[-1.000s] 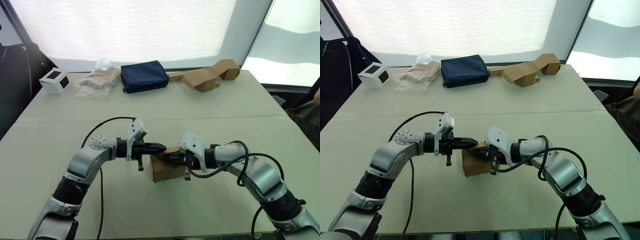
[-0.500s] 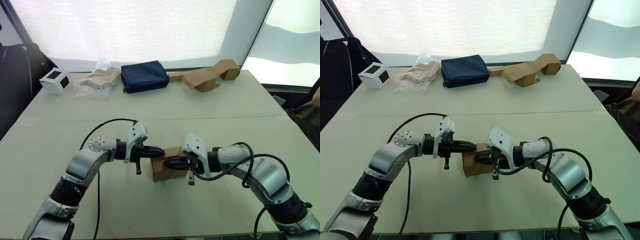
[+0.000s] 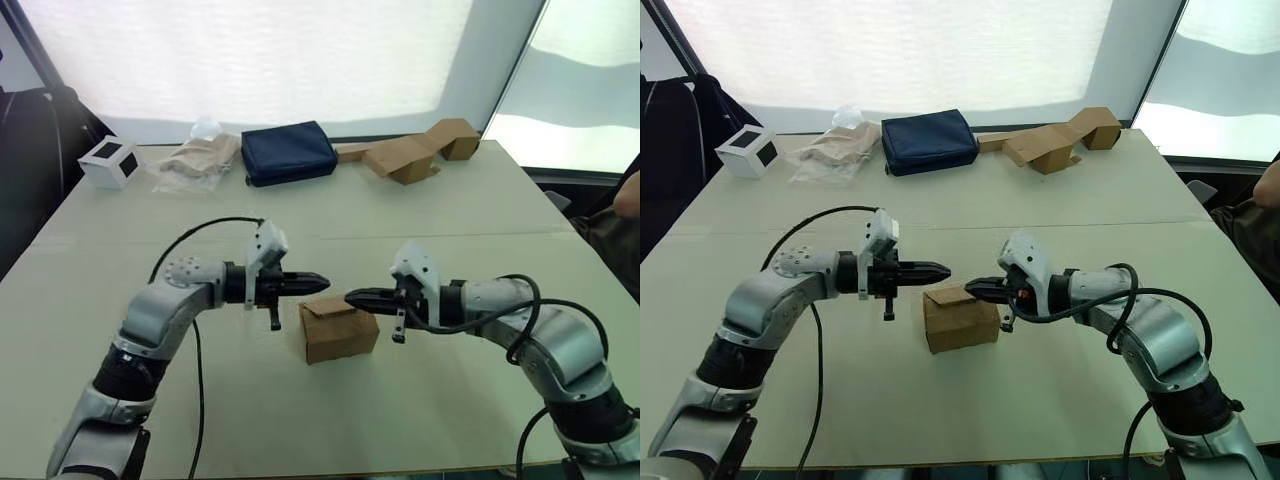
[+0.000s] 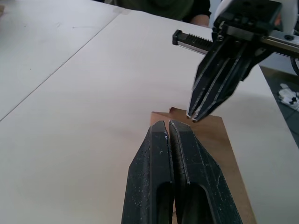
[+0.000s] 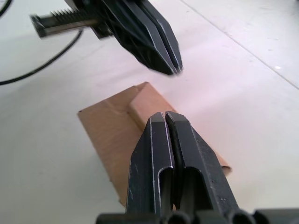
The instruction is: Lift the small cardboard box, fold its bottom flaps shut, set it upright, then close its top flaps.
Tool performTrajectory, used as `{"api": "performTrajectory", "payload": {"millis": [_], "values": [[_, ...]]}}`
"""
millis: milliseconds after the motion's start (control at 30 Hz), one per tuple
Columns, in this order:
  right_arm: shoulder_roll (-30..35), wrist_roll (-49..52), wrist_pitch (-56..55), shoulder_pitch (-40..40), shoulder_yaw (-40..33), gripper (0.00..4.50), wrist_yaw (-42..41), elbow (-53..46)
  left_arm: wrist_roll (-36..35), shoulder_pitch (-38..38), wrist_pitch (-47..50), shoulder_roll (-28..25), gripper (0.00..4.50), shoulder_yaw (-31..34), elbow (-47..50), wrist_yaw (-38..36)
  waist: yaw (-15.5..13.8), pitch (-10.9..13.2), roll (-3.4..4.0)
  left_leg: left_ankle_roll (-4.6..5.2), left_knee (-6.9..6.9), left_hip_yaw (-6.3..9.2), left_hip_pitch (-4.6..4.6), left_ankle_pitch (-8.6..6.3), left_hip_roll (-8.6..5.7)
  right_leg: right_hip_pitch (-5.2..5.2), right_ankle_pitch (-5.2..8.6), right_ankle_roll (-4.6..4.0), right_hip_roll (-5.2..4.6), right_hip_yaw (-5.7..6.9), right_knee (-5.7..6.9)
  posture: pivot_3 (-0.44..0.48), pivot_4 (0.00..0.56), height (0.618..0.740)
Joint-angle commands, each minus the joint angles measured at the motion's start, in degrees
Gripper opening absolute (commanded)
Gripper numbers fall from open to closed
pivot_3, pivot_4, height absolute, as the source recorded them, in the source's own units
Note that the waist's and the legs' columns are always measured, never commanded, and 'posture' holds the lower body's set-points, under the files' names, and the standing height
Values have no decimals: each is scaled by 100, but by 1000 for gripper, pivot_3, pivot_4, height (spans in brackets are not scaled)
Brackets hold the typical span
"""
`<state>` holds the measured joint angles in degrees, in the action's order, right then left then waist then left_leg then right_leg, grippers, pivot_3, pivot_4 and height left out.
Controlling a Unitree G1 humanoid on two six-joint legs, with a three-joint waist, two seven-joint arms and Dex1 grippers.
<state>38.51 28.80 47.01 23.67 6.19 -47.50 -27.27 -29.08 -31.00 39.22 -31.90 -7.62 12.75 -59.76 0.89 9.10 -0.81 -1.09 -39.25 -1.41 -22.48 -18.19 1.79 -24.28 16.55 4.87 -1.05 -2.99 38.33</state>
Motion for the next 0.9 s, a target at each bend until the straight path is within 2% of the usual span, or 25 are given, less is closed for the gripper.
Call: {"api": "performTrajectory", "payload": {"millis": [33, 467, 900], "values": [[-2, -220, -292, 141, 139, 0, 16, 63, -61, 169, 42, -88, 84, -98, 454, 12, -2, 0, 0, 0, 0, 0, 0, 0, 0, 0, 0, 0, 0, 0, 0, 0, 150, 740], [103, -843, -689, 68, 817, 0, -137, 245, 592, 410, -479, 12, 84, -666, 285, 204, -11, 0, 0, 0, 0, -1, 0, 0, -1, 0, 0, 0, -1, 0, 0, 0, 150, 740], [27, -955, -669, 90, 835, 0, -110, 252, 781, 442, -615, -16, 84, -783, 142, 134, -9, 0, 0, 0, 0, -1, 0, 0, -1, 0, 0, 0, 0, 0, 0, 0, 150, 740]]}}
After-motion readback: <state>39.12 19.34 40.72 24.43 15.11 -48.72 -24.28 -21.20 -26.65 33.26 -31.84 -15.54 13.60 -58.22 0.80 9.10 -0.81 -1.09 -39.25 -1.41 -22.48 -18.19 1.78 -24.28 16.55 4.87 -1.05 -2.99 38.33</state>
